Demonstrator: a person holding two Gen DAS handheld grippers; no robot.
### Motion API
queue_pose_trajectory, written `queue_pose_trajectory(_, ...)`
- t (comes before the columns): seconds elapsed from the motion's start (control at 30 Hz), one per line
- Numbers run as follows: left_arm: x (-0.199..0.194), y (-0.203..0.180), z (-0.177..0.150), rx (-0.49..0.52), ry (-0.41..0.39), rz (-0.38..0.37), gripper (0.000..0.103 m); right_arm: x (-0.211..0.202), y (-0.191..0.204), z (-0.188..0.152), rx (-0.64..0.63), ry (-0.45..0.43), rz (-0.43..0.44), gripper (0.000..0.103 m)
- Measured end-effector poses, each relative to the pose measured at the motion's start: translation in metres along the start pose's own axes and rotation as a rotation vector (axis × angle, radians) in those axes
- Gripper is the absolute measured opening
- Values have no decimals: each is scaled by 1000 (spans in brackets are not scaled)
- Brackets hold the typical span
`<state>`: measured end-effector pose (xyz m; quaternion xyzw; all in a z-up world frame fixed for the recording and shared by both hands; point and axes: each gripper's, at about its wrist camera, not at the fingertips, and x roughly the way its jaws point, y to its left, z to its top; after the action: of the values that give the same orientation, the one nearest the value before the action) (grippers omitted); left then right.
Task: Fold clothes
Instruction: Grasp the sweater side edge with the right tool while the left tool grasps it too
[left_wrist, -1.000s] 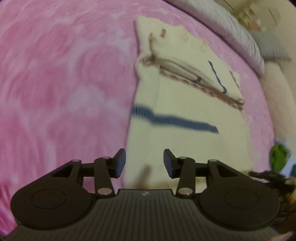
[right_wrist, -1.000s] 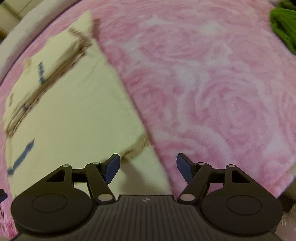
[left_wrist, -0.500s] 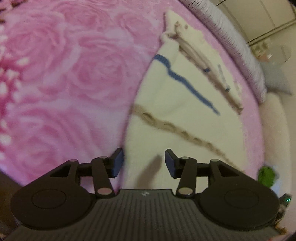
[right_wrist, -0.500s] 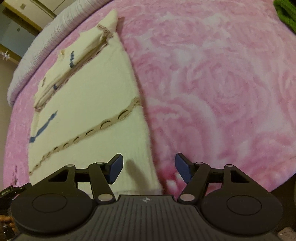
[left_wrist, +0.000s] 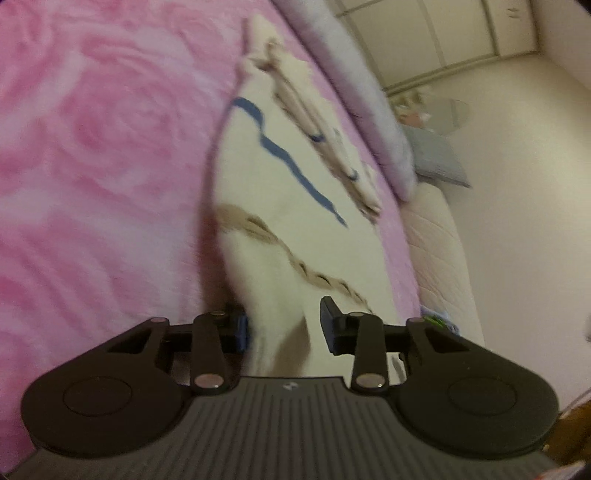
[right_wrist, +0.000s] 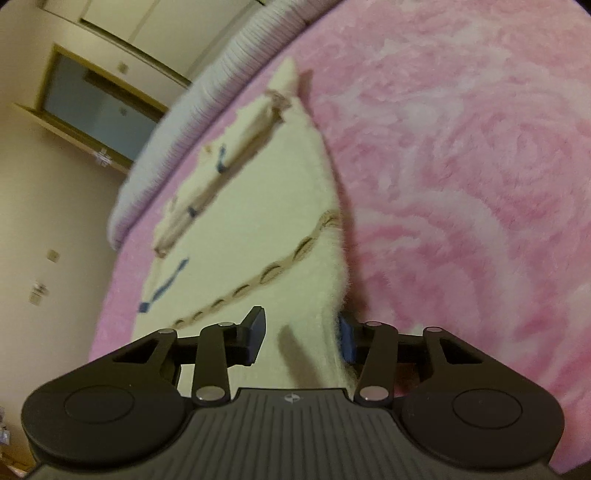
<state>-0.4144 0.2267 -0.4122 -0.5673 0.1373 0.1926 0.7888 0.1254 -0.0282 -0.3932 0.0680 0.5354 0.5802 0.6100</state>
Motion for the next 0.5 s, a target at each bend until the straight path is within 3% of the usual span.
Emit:
queue_pose_trajectory(0.07, 3, -4, -3, 47, 9, -14, 28, 1, 6, -6, -44, -14, -13, 41)
queue_pose_trajectory(0.1, 3, -6, -4, 60, 14, -19, 23, 2, 9, -8, -60, -14, -22, 28)
queue_pose_trajectory(0.13, 3, -8, -4, 72, 17, -25, 10, 3, 11, -11, -55, -4, -21, 20)
queue_pose_trajectory(0.17, -1, -11, -4, 68, 1, -4, 9, 5, 13, -14, -45, -3, -16, 17)
queue_pose_trajectory(0.27, -26, -29, 2, 80, -70, 62, 7, -1, 25, -16, 1, -17, -36, 14)
queue_pose_trajectory(0.4, -66, -75, 21, 195, -130, 101, 6, -27, 52, -16, 47, -37, -12, 12)
queue_pose_trajectory(0.5, -72, -67, 14, 169, -120, 82, 6, -42, 65, -34, 50, -48, -38, 11)
